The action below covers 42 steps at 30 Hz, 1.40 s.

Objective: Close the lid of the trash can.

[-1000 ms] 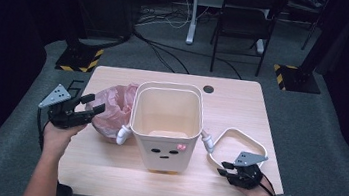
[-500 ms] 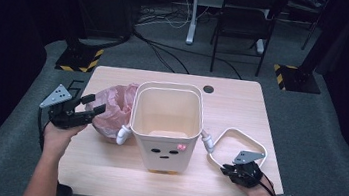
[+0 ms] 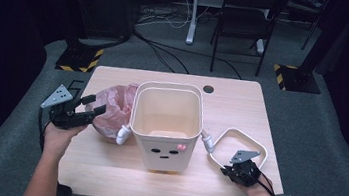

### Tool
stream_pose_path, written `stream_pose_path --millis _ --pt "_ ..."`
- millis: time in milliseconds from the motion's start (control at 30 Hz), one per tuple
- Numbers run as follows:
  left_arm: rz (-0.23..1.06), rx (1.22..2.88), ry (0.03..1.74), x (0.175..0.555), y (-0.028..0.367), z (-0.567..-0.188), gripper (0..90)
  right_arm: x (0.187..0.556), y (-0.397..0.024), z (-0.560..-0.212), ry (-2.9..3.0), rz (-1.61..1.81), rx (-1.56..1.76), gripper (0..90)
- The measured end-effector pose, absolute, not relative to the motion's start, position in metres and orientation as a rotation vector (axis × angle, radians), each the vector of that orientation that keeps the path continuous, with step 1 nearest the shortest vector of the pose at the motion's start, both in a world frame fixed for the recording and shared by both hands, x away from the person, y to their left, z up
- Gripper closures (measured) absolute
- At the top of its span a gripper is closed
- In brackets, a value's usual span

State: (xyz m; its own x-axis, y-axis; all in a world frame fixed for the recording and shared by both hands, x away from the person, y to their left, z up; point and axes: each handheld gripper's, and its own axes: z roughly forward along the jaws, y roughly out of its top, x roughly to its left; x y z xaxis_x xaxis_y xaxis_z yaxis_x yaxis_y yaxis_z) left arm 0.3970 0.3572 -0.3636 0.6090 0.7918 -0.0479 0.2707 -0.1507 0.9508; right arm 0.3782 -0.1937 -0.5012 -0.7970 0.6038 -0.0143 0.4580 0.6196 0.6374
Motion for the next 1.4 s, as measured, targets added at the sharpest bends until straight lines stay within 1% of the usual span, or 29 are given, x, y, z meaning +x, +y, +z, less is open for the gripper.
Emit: stream_pose_path --millis 300,733,1400 --pt "0.579 1.712 0.885 0.396 0.358 -0.364 37.7 0.376 -0.2 -0.49 2.541 1.026 0.89 83.8" --pt "0.585 1.71 0.88 0.395 0.356 -0.364 38.2 0.372 -0.202 -0.48 2.517 1.09 0.824 83.6" --pt "0.579 1.702 0.866 0.393 0.356 -0.363 38.7 0.361 -0.21 -0.456 2.436 1.208 0.776 83.7"
